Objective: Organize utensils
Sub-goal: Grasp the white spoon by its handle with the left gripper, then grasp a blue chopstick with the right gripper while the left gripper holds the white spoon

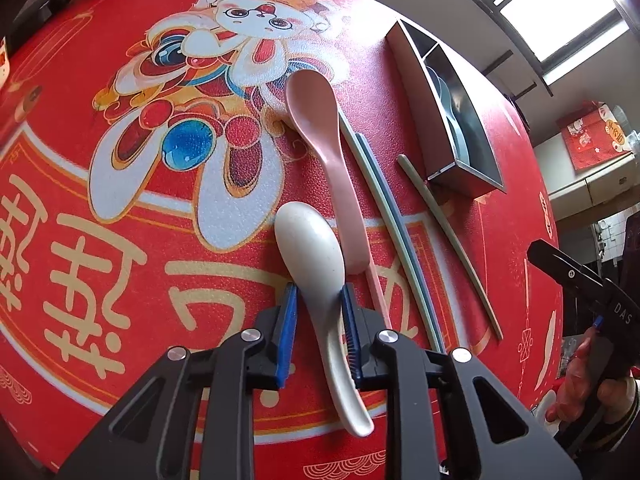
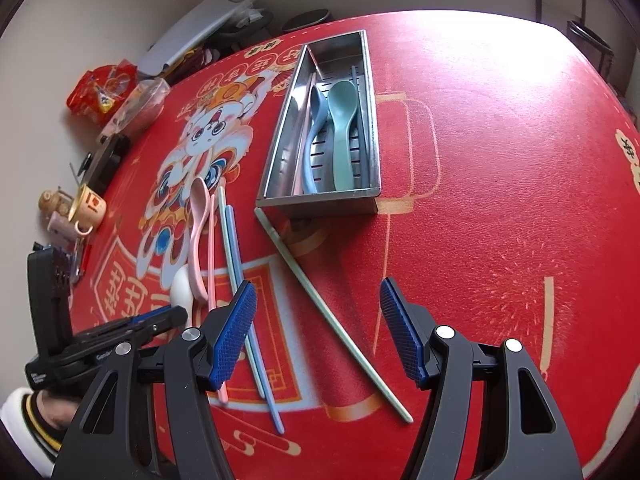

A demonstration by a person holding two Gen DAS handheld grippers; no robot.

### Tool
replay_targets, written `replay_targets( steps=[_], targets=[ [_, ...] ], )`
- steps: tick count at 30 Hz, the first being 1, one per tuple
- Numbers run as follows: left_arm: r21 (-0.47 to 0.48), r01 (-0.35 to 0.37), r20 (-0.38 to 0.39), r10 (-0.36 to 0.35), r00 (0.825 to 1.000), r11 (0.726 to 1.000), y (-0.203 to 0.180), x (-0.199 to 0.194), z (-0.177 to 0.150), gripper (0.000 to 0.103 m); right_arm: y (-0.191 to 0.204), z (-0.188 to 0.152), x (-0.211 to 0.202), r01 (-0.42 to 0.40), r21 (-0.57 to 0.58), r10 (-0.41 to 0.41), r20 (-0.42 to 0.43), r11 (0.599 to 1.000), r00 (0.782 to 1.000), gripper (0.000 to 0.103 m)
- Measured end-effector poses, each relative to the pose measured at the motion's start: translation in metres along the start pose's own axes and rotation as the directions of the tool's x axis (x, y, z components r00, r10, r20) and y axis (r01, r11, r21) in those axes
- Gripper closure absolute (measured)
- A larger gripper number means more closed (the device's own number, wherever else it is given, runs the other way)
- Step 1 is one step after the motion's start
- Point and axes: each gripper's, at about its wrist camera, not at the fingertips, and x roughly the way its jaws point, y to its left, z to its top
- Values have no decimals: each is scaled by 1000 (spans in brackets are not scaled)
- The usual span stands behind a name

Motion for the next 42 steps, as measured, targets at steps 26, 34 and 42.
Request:
replay_targets(
  steps=[26,34,42],
  targets=[
    [110,-127,10,126,992,986,2,-11,-5,95,8,1,11,-24,4,24,-27,1000,999,41],
    [83,-114,-11,115,993,990,13,-17,-14,95,13,0,14,-31,-4,31,-35,1000,999,41],
    [88,-101,-37,104,994,991,15,-18,-23,94,22,0,19,-45,-22,44,-49,999,998,41]
  ],
)
